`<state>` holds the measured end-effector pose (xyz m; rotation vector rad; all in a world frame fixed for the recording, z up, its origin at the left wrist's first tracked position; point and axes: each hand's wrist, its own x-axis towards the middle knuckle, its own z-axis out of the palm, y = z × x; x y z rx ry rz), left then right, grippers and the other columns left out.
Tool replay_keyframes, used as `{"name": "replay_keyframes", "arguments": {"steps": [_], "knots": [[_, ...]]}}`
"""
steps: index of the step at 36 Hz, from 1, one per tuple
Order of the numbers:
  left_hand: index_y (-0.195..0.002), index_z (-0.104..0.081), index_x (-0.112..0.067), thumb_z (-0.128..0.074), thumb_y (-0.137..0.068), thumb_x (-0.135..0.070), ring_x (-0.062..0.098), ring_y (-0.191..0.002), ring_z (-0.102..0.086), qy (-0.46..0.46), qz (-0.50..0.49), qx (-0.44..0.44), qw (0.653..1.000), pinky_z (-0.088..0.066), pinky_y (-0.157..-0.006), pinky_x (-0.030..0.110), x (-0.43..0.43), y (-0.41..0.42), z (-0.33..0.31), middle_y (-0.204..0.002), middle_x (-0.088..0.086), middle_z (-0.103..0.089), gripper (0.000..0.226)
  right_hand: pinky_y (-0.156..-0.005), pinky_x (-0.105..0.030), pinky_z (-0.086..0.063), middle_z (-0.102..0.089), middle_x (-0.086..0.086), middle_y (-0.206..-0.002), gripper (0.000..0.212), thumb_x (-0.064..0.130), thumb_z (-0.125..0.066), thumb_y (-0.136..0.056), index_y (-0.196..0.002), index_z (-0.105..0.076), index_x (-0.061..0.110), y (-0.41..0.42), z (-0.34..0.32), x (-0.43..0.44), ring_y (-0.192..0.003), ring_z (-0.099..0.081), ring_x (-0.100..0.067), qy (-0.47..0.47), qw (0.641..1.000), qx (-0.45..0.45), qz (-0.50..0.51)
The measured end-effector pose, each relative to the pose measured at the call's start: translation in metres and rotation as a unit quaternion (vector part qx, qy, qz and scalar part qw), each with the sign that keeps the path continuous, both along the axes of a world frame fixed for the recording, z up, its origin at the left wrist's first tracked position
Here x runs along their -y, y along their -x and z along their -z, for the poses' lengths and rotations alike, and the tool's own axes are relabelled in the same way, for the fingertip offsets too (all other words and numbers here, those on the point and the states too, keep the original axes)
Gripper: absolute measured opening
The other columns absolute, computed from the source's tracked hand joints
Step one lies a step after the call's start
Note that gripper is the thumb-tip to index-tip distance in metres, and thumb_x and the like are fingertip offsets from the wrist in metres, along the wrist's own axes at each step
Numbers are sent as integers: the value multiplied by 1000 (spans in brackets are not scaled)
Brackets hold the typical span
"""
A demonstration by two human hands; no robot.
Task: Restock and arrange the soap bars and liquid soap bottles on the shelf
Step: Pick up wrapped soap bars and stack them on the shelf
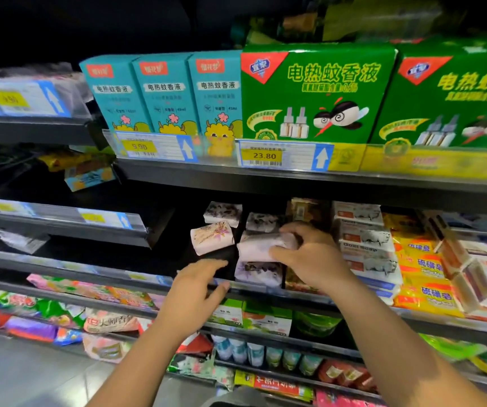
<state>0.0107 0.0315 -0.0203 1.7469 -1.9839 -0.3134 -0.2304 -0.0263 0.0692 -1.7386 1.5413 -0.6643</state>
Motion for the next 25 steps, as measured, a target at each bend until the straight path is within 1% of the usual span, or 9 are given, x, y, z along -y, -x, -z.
{"name": "replay_keyframes", "arguments": {"steps": [3,6,9,12,15,18,20,22,25], "knots": [[-146,-38,-41,-62,-93,-47,-5,-133,-36,-4,26,-124,992,-41,-92,6,-2,14,-21,-145,-26,-37,58,-63,-13,-49,-66,9,-104,22,36,-71,-87,-109,-67,31,4,4,-12,-75,-65,1,-82,990,116,4],[-141,-40,-46,-66,-83,-53,-15,-124,-43,-9,39,-233,972,-42,-93,7,-5,30,-42,-138,-32,-42,64,-86,-34,-58,-75,-8,-98,18,30,-70,-89,-100,-74,17,11,9,-22,-85,-74,-18,-162,951,263,11],[-125,-55,-36,-74,-84,-39,2,-102,-64,-31,44,-342,938,-52,-81,16,-5,46,-52,-115,-13,-65,45,-69,-29,-59,-73,-19,-99,22,29,-61,-96,-106,-72,13,19,5,-35,-90,-73,-31,-202,928,313,0],[-114,-62,-26,-77,-81,-40,18,-91,-68,-60,24,-423,904,-55,-74,26,-3,60,-52,-97,-1,-71,39,-64,-23,-56,-68,-25,-108,30,41,-60,-94,-109,-73,19,27,4,-46,-96,-70,-34,-211,920,331,8],[-108,-66,-26,-78,-80,-48,22,-89,-67,-78,15,-454,888,-53,-77,34,-2,72,-47,-92,4,-69,37,-82,-26,-54,-71,-10,-103,20,47,-62,-87,-96,-76,37,35,7,-54,-89,-68,-19,-174,936,307,-19],[-114,-62,-34,-70,-81,-42,11,-98,-65,-79,-1,-472,878,-53,-83,30,-4,84,-46,-101,-4,-67,35,-84,-32,-58,-69,7,-111,30,20,-70,-92,-116,-65,37,44,14,-57,-93,-69,-9,-137,944,300,-4],[-122,-57,-44,-66,-83,-42,0,-107,-61,-69,19,-446,892,-53,-84,28,-6,89,-45,-115,-16,-64,40,-82,-33,-60,-69,10,-111,34,14,-69,-92,-117,-63,36,47,17,-59,-98,-70,-10,-116,939,322,26],[-124,-56,-55,-70,-87,-48,3,-110,-60,-80,63,-412,906,-54,-81,30,-10,89,-44,-124,-24,-59,40,-77,-32,-60,-71,5,-107,26,13,-64,-96,-110,-67,34,48,17,-63,-95,-71,-13,-98,929,351,62],[-123,-56,-61,-82,-76,-47,-2,-124,-51,-109,150,-364,913,-50,-85,19,-16,85,-45,-142,-31,-41,56,-66,-36,-59,-71,0,-106,15,17,-60,-98,-98,-71,27,52,15,-65,-96,-69,-22,-107,909,390,100]]}}
